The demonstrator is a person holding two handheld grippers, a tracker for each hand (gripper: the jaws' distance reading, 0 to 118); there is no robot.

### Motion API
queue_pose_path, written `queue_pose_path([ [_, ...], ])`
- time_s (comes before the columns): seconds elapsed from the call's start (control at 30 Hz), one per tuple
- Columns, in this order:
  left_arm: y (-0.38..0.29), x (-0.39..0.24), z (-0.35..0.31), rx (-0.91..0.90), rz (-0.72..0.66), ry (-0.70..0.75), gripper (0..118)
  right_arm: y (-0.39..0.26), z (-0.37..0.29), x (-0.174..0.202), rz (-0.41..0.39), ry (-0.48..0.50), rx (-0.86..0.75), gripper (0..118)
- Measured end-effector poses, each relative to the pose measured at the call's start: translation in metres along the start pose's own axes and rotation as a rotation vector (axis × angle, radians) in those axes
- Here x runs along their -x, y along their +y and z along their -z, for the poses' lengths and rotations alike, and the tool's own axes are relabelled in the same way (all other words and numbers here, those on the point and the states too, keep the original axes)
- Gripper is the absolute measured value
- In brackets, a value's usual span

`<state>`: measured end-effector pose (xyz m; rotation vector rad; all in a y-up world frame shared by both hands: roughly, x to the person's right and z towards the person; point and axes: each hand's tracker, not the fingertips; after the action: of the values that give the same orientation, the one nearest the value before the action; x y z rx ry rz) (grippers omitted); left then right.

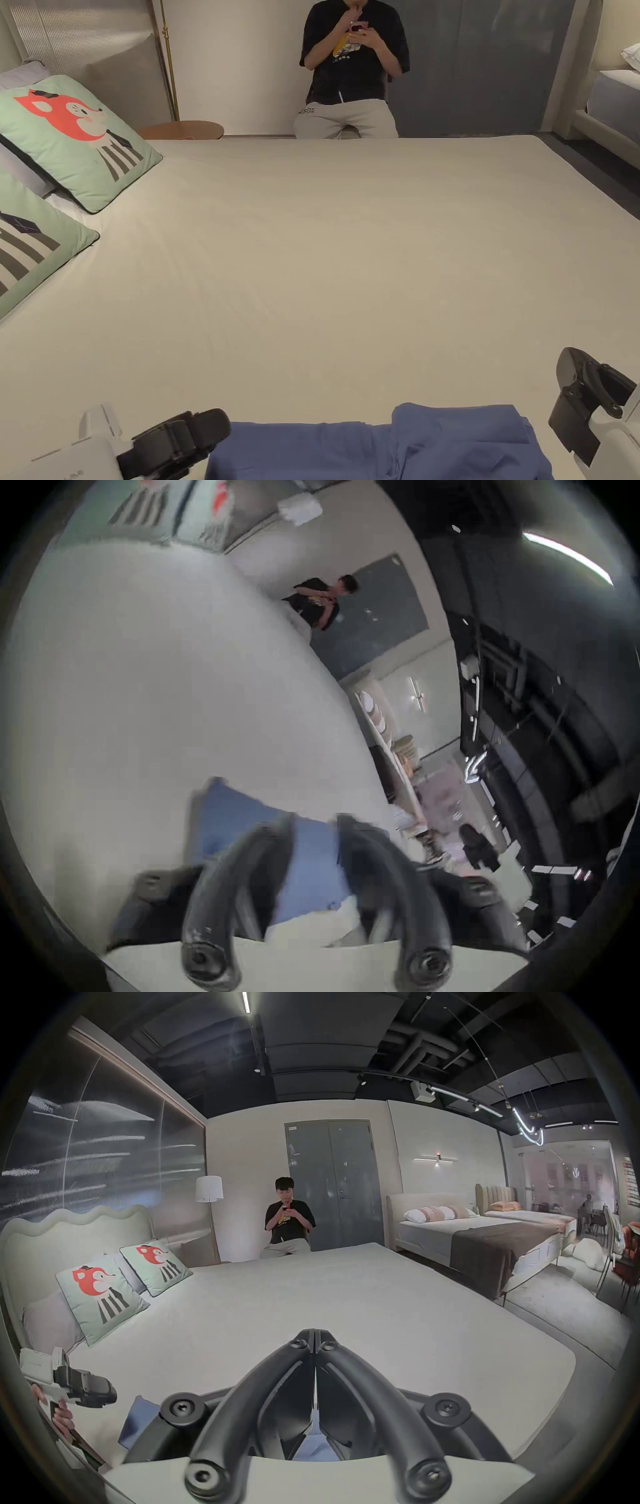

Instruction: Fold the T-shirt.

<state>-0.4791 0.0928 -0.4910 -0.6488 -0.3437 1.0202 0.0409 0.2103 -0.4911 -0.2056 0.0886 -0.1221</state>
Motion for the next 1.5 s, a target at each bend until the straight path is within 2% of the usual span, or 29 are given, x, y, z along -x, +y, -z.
queue_pose_path([
  [0.03, 0.002, 0.007, -0.001, 0.018, -0.023, 0.005, 106, 0.0, 0.0, 0.002, -0.002, 0.005, 0.002, 0],
  [0.07, 0.004, 0.014, -0.001, 0.029, -0.045, 0.003, 111, 0.0, 0.003, 0.005, -0.005, 0.008, 0.003, 0],
  [0.2, -0.004, 0.014, 0.007, 0.076, -0.104, -0.037, 110, 0.001, 0.003, 0.011, -0.028, 0.015, 0.006, 0],
  [0.4, -0.018, 0.033, 0.053, 0.197, -0.132, 0.016, 108, 0.004, 0.002, 0.012, -0.034, 0.012, 0.007, 0],
  [0.47, -0.025, 0.009, 0.054, 0.181, -0.118, -0.055, 96, 0.005, 0.001, 0.01, -0.038, 0.01, 0.005, 0],
  [0.53, -0.035, 0.008, 0.066, 0.217, -0.145, 0.007, 57, 0.005, 0.001, 0.009, -0.036, 0.007, 0.003, 0],
  [0.6, -0.04, 0.007, 0.065, 0.207, -0.047, 0.122, 11, 0.006, 0.001, 0.009, -0.032, 0.006, 0.002, 0],
  [0.7, -0.033, 0.011, 0.051, 0.177, -0.172, 0.019, 9, 0.006, 0.001, 0.008, -0.036, 0.005, 0.003, 0],
  [0.8, -0.036, -0.001, 0.034, 0.149, -0.113, 0.049, 7, 0.004, 0.002, 0.009, -0.033, 0.009, 0.005, 0],
  [0.93, -0.019, 0.017, -0.009, 0.089, -0.122, 0.04, 6, 0.005, 0.001, 0.009, -0.027, 0.01, -0.002, 0],
  [1.07, -0.011, 0.018, -0.058, -0.013, -0.148, 0.136, 6, 0.008, 0.0, 0.011, -0.017, 0.012, -0.005, 0],
  [1.1, 0.003, 0.047, -0.062, -0.041, -0.151, 0.151, 6, 0.008, 0.0, 0.011, -0.011, 0.013, -0.004, 0],
  [1.2, 0.007, 0.039, -0.079, -0.093, -0.159, 0.123, 6, 0.005, 0.0, 0.01, -0.004, 0.02, -0.001, 0],
  [1.33, 0.004, -0.015, -0.058, -0.068, -0.056, -0.014, 6, 0.006, -0.001, 0.014, 0.001, 0.037, 0.0, 0],
  [1.37, 0.005, -0.001, -0.047, -0.046, -0.01, -0.039, 6, 0.006, -0.002, 0.014, 0.005, 0.04, -0.002, 0],
  [1.5, -0.003, -0.059, 0.019, 0.024, 0.056, -0.157, 6, 0.006, -0.006, 0.009, 0.015, 0.045, -0.008, 0],
])
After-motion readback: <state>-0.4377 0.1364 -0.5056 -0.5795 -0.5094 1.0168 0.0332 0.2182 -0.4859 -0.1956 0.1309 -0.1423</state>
